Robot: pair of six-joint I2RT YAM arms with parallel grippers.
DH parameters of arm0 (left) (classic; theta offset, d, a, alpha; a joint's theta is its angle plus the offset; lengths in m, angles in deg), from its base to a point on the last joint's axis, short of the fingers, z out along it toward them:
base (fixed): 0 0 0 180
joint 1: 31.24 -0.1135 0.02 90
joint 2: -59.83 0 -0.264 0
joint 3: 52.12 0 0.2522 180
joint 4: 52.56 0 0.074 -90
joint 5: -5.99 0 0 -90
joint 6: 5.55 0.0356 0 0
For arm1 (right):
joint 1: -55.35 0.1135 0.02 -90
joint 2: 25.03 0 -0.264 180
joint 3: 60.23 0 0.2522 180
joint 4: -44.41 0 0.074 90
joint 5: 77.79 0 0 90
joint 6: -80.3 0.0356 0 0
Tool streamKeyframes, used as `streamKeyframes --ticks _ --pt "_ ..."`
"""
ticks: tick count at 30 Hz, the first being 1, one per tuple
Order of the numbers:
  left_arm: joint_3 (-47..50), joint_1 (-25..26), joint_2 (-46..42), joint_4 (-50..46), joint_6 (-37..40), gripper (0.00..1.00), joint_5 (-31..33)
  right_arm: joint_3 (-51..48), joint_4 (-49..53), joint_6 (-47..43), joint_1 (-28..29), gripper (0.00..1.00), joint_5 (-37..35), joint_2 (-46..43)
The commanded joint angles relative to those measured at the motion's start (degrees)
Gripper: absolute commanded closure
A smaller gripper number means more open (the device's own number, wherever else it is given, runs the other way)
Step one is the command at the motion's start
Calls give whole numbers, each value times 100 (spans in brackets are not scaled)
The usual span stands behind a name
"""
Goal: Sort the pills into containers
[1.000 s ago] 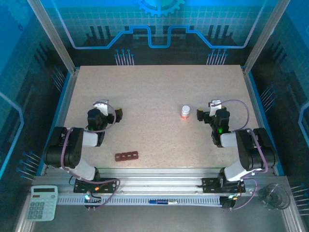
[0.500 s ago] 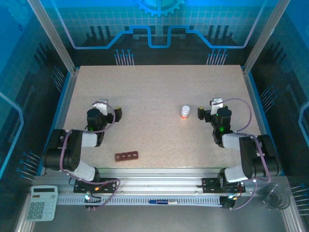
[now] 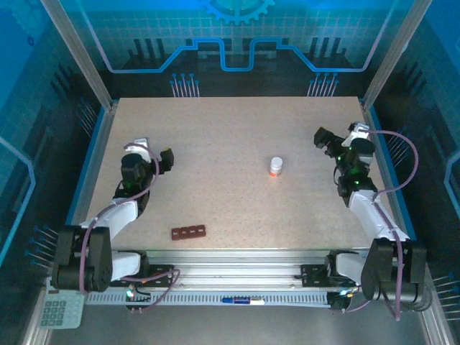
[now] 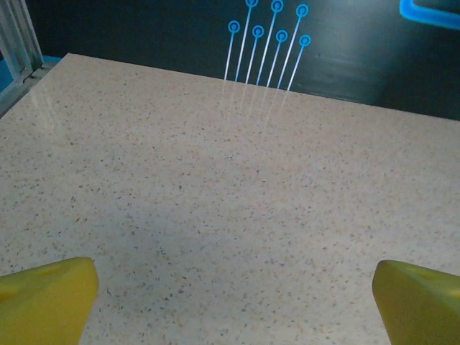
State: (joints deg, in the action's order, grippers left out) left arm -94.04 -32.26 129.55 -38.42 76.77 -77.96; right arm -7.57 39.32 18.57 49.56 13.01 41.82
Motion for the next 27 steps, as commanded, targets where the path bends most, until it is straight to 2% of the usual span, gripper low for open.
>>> streamKeyframes --ticks 1,4,9,14,20,27 --pt "-687 -48 -465 -1664 -922 1 99 395 739 612 41 0 1326 -36" --pt "-1122 -9 -662 -2984 -1623 1 222 571 1152 491 411 0 1601 -79" --pt "-1371 97 -865 -4340 -2336 1 109 872 2206 -39 1608 0 1244 -102" --pt "-1175 590 -1240 -4984 -2733 1 289 984 2858 -365 3123 0 526 43" --pt "-698 1279 -1628 -5505 -3243 1 451 1117 3443 -328 4574 4 -277 749" --pt "-43 1837 -1846 -5699 -3878 1 424 1118 3531 -114 5553 5 -806 1542"
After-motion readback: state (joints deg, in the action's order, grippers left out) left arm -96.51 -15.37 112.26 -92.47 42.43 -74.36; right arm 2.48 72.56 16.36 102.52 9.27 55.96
